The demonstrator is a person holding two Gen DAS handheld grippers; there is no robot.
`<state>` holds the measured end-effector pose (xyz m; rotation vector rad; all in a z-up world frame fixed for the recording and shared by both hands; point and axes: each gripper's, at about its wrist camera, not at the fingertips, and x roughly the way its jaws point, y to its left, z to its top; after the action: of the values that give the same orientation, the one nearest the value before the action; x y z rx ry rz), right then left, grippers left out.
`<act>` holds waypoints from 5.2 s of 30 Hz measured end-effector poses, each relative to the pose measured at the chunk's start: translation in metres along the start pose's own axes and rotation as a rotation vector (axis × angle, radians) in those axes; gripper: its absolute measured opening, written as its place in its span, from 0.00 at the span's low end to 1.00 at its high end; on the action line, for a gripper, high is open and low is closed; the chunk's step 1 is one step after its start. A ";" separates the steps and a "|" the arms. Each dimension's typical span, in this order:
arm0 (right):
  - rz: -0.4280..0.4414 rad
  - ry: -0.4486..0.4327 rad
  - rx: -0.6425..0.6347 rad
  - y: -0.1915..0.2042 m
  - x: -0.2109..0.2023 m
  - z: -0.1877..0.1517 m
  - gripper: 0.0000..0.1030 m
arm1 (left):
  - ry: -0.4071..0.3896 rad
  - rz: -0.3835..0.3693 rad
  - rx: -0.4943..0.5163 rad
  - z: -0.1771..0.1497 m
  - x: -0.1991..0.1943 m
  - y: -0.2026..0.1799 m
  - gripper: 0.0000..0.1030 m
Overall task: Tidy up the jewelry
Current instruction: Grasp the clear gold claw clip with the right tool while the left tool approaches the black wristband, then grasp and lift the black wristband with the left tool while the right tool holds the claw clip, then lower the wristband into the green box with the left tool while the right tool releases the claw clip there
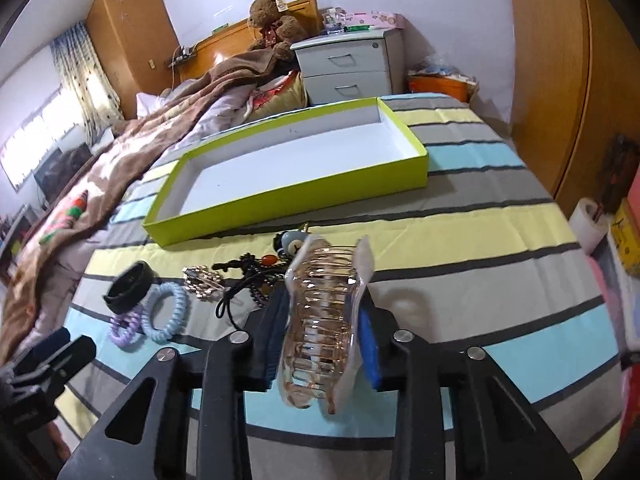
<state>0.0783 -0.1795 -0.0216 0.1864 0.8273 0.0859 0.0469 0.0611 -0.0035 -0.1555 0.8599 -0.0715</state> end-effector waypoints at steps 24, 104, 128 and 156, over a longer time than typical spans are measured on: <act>-0.304 0.015 -0.509 -0.002 -0.012 -0.014 0.31 | 0.105 0.055 -0.019 0.008 0.029 0.017 0.95; -0.225 -0.256 -0.375 -0.003 -0.074 0.037 0.30 | -0.027 0.029 0.151 0.085 0.013 -0.030 0.18; -0.194 -0.171 -0.461 0.009 0.009 0.123 0.30 | -0.041 -0.044 0.096 0.144 0.061 -0.048 0.18; -0.263 -0.031 -0.579 0.017 0.120 0.146 0.30 | 0.064 -0.010 0.073 0.164 0.148 -0.052 0.18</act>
<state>0.2673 -0.1646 -0.0082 -0.4646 0.7585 0.0721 0.2672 0.0087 -0.0004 -0.0892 0.9187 -0.1178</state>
